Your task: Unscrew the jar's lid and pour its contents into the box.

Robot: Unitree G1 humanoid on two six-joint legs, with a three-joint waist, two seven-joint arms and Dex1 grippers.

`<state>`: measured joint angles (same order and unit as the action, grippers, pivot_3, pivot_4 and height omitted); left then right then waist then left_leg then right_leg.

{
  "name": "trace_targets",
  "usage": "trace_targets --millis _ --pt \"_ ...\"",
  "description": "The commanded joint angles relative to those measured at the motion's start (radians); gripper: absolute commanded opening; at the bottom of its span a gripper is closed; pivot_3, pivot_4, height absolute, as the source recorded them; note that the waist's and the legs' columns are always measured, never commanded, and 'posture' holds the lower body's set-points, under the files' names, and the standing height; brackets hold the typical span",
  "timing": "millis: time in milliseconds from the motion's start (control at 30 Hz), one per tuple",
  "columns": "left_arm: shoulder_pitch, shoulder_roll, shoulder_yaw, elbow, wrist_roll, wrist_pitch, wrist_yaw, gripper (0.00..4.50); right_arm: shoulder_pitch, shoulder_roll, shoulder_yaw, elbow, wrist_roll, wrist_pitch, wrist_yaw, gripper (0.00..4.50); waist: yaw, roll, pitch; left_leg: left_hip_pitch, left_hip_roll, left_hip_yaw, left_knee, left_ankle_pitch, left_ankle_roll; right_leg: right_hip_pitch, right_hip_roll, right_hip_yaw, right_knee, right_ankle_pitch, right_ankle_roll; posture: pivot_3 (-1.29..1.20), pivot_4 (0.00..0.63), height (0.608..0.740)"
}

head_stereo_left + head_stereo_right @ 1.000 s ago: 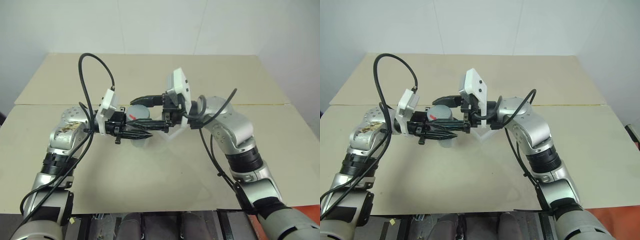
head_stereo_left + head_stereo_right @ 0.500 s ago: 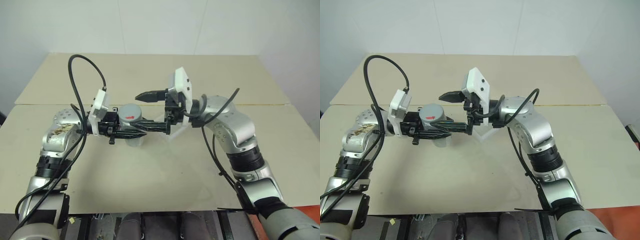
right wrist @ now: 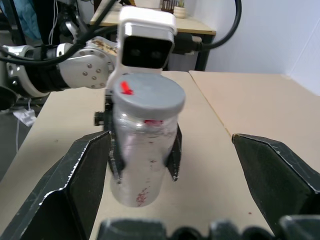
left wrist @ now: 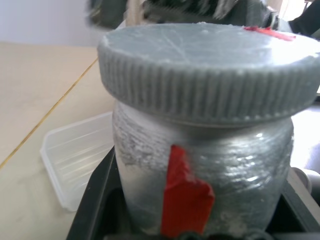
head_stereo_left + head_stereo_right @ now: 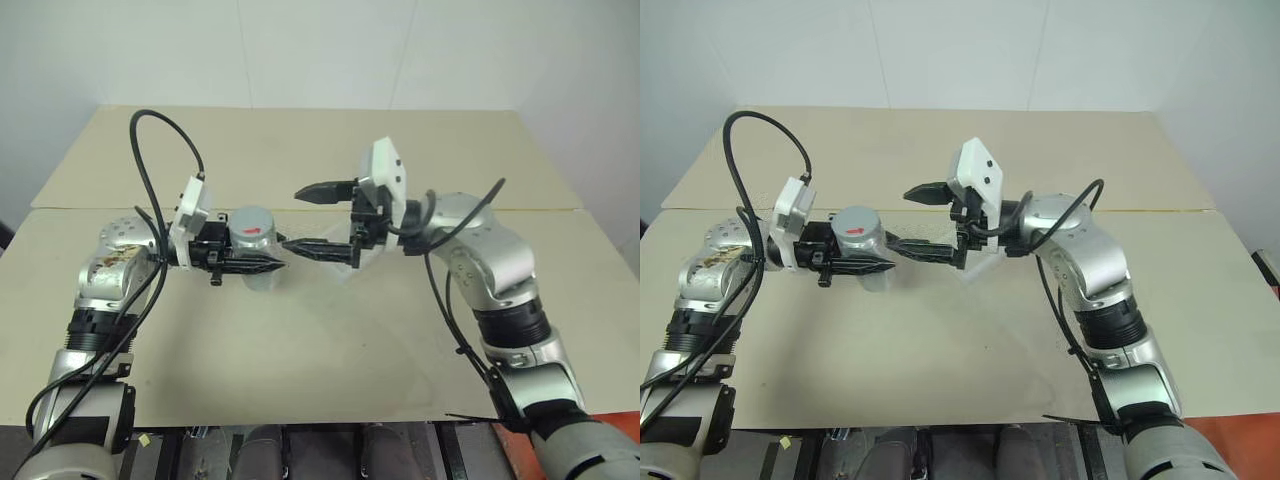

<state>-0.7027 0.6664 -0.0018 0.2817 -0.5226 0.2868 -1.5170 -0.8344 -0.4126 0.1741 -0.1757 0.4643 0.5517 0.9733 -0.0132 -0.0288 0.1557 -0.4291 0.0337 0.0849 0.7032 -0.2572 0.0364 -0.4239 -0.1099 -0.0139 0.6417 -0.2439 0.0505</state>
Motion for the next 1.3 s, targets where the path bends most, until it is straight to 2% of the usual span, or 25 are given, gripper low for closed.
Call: trace_targets --millis 33,267,400,1300 --pt "-0.041 -0.007 0.015 0.017 0.011 -0.028 -0.003 1.93 -0.014 0.017 -0.042 -0.081 0.048 0.038 -0.048 4.47 -0.001 0.0 0.0 0.0 0.0 0.0 0.0 0.0 0.0 0.0 0.0 0.0 0.0 0.0 0.0 0.0 0.15 0.74" --pt "-0.058 -0.027 0.006 0.029 0.021 -0.034 -0.004 1.93 -0.075 0.121 0.002 -0.094 0.005 0.123 -0.222 4.47 -0.003 0.0 0.0 0.0 0.0 0.0 0.0 0.0 0.0 0.0 0.0 0.0 0.0 0.0 0.0 0.0 0.15 0.74" --pt "-0.056 -0.029 0.004 0.022 0.021 -0.03 -0.006 1.93 -0.093 0.161 0.027 -0.062 -0.021 0.138 -0.265 4.47 -0.001 0.0 0.0 0.0 0.0 0.0 0.0 0.0 0.0 0.0 0.0 0.0 0.0 0.0 0.0 0.0 0.15 0.74" --pt "-0.023 -0.012 0.019 -0.018 0.018 -0.018 -0.004 1.93 -0.128 0.224 0.067 0.028 -0.045 0.134 -0.23 4.47 -0.004 0.0 0.0 0.0 0.0 0.0 0.0 0.0 0.0 0.0 0.0 0.0 0.0 0.0 0.0 0.0 0.15 0.74"
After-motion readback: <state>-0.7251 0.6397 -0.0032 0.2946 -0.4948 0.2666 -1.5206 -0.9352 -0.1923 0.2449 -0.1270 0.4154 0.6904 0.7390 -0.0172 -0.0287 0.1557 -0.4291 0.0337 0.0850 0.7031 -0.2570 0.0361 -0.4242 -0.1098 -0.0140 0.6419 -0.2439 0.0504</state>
